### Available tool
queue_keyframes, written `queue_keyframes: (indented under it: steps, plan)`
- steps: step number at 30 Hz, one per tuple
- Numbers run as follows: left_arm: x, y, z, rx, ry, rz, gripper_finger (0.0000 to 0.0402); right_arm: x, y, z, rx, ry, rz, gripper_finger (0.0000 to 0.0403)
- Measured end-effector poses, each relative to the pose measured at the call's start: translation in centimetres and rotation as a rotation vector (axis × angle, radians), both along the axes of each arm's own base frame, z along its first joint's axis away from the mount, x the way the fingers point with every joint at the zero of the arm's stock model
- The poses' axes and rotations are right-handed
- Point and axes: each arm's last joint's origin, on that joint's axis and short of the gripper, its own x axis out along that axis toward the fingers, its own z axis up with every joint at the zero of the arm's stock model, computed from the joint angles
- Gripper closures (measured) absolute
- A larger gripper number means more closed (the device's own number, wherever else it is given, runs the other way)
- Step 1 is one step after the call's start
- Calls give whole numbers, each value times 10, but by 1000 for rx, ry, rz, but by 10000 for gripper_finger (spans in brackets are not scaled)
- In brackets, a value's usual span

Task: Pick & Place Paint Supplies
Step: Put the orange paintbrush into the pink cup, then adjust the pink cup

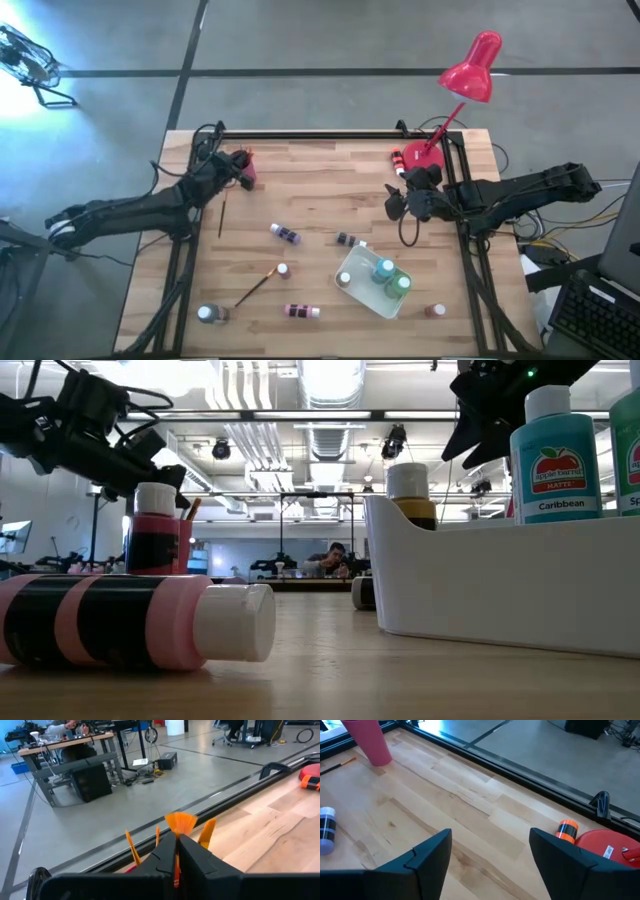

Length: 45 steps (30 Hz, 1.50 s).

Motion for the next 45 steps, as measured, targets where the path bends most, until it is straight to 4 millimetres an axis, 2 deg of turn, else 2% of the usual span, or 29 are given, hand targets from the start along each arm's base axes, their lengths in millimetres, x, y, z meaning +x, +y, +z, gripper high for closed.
queue_keyframes:
  steps: [5,10,15,19,23,27,32,39,45]
  plan:
    - [0,0,1,0,0,-6,327,0,0,0,0,0,0,148]
    - [4,2,19,29,-41,-9,271,0,0,0,0,0,0,143]
    - [6,3,64,121,-39,-19,244,0,0,0,1,1,1,127]
    - [2,1,103,84,24,-22,241,0,0,0,-1,3,2,114]
    - [-10,-6,138,-100,89,-12,241,0,0,0,-7,11,9,104]
    - [-28,-16,156,-343,58,80,243,0,0,0,-9,13,10,96]
    - [-38,-22,144,-569,67,214,250,0,0,0,-10,15,11,88]
    - [-25,-18,102,-782,156,251,252,1,1,-1,32,25,55,80]
    - [-16,-15,75,-878,214,306,253,1,2,-1,44,34,77,93]
